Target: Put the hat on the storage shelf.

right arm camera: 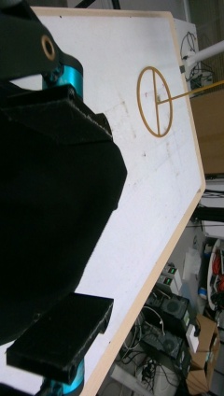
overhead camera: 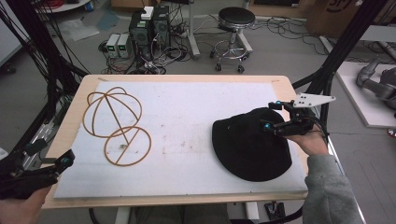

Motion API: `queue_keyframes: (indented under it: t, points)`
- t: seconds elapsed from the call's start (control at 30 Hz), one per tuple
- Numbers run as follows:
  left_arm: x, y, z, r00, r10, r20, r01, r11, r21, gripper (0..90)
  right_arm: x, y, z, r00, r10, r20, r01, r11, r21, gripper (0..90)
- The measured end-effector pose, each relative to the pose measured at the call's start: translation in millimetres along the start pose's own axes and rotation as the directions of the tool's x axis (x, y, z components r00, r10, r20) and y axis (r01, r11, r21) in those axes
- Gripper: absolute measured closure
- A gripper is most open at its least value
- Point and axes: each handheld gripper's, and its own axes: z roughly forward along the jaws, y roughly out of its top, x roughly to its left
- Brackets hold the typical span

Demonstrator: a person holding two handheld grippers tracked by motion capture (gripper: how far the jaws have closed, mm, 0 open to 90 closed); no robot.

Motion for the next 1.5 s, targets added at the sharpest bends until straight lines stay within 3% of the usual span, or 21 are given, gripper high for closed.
queue_keyframes:
  t: [0.07, 0.2, 0.33, 0.4, 0.43, 0.5, 0.53, 0.57, 0.67, 0.9, 1.03, 1.3, 1.5]
  points:
    - [-0.3, -1.1, -4.1, 1.0000, 0.000, -0.002, 0.000, 1.0000, -0.001, 1.8, -0.9, -0.1, 1.9, 1.0000, -0.002, -0.005, 0.002, 1.000, 0.003, 21.5]
    - [0.8, -4.6, -10.2, 0.9998, -0.006, -0.016, 0.006, 1.0000, 0.006, 1.8, -6.5, -1.4, 6.2, 0.9991, -0.009, -0.041, 0.009, 1.000, 0.004, 35.0]
    - [2.8, -8.1, -12.5, 0.9995, -0.019, -0.023, 0.020, 0.9997, 0.015, 1.8, -7.3, -2.4, 8.0, 0.9967, -0.007, -0.081, 0.009, 1.000, 0.021, 42.6]
    - [2.8, -8.9, -12.8, 0.9995, -0.021, -0.026, 0.021, 0.9996, 0.018, 1.8, -7.8, -3.3, 9.8, 0.9953, -0.010, -0.096, 0.013, 1.000, 0.029, 52.5]
    - [2.7, -8.9, -12.9, 0.9994, -0.021, -0.026, 0.022, 0.9996, 0.018, 1.8, -7.8, -3.3, 9.8, 0.9953, -0.010, -0.096, 0.013, 1.000, 0.029, 52.5]
    - [2.5, -8.7, -12.7, 0.9995, -0.019, -0.023, 0.020, 0.9996, 0.018, 1.8, -7.6, -3.7, 10.6, 0.9944, -0.007, -0.106, 0.011, 0.999, 0.041, 63.4]
    - [2.2, -8.5, -12.6, 0.9995, -0.019, -0.023, 0.019, 0.9996, 0.019, 1.8, -6.9, -3.5, 11.7, 0.9960, -0.016, -0.088, 0.022, 0.998, 0.066, 75.7]
    - [2.3, -8.5, -12.1, 0.9996, -0.016, -0.023, 0.017, 0.9997, 0.020, 1.8, -6.9, -3.5, 11.7, 0.9960, -0.016, -0.088, 0.022, 0.998, 0.066, 75.7]
    - [2.2, -8.5, -10.6, 0.9997, -0.017, -0.020, 0.018, 0.9996, 0.020, 1.8, -5.7, -2.7, 11.4, 0.9971, -0.016, -0.074, 0.022, 0.996, 0.090, 87.4]
    - [0.8, -8.4, -8.4, 0.9998, -0.013, -0.014, 0.013, 0.9995, 0.028, 1.8, -3.2, 4.5, 4.7, 0.9976, 0.028, -0.064, -0.022, 0.996, 0.091, 88.9]
    - [0.1, -7.8, -9.4, 0.9998, -0.007, -0.017, 0.008, 0.9997, 0.025, 1.8, 0.5, 21.7, -5.6, 0.9969, 0.053, -0.058, -0.050, 0.997, 0.053, 89.1]
    - [-0.3, -7.3, -11.4, 0.9999, -0.006, -0.015, 0.007, 0.9997, 0.024, 1.8, 10.9, 54.9, -10.9, 0.9990, 0.017, -0.040, -0.015, 0.998, 0.055, 89.1]
    - [-1.6, -7.6, -12.2, 0.9999, -0.002, -0.012, 0.002, 0.9997, 0.024, 1.8, 20.0, 81.0, -10.5, 0.9977, -0.014, -0.066, 0.017, 0.999, 0.049, 89.1]
